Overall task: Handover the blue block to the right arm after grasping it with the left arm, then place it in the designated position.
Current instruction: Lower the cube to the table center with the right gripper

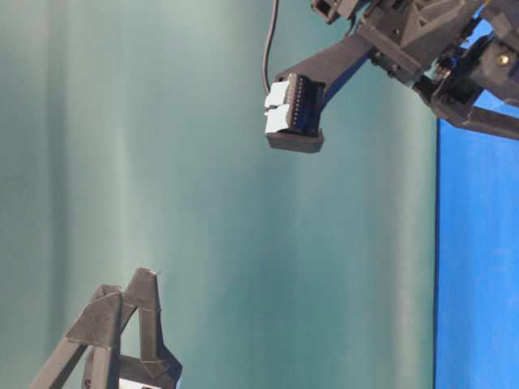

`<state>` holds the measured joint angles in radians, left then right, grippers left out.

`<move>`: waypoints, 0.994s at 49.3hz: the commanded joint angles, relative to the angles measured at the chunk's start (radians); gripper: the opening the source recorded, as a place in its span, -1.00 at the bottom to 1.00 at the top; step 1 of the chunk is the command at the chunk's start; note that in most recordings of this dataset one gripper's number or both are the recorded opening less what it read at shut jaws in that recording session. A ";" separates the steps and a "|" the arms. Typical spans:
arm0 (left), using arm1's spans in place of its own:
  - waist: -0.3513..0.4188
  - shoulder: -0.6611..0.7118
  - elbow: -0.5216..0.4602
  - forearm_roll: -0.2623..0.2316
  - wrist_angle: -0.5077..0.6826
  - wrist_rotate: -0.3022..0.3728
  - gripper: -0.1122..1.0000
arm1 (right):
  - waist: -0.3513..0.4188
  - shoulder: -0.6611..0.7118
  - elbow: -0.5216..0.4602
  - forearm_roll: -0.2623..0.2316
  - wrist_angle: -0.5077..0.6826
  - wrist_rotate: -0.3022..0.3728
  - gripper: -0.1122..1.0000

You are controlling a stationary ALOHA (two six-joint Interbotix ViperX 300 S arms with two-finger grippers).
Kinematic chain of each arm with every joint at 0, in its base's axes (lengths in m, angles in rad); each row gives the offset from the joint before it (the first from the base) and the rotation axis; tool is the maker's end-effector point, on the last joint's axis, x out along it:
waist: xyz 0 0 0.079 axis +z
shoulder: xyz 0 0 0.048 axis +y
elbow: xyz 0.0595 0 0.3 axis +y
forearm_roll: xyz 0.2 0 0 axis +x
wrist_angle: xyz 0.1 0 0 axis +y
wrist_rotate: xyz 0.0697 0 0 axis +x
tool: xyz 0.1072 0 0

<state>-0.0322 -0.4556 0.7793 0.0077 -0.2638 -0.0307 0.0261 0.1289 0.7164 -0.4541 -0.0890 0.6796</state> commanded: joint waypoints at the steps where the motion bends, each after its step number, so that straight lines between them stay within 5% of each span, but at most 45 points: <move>1: 0.002 -0.005 -0.025 0.002 -0.011 0.002 0.87 | -0.008 -0.008 -0.015 0.005 -0.009 0.000 0.13; 11: 0.002 -0.005 -0.025 0.002 -0.011 0.000 0.87 | -0.014 0.003 -0.021 0.026 -0.009 0.000 0.15; 20: 0.002 -0.005 -0.025 0.002 -0.011 0.000 0.87 | -0.014 0.002 -0.023 0.043 -0.006 0.000 0.88; 30: 0.002 -0.006 -0.026 0.002 -0.011 0.002 0.87 | -0.014 0.002 -0.023 0.043 -0.009 0.000 0.70; 49: 0.000 -0.006 -0.025 0.002 -0.011 0.002 0.87 | -0.011 -0.126 -0.005 0.043 0.064 -0.002 0.70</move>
<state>-0.0337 -0.4556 0.7793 0.0092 -0.2638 -0.0307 0.0138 0.0675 0.7164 -0.4142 -0.0460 0.6811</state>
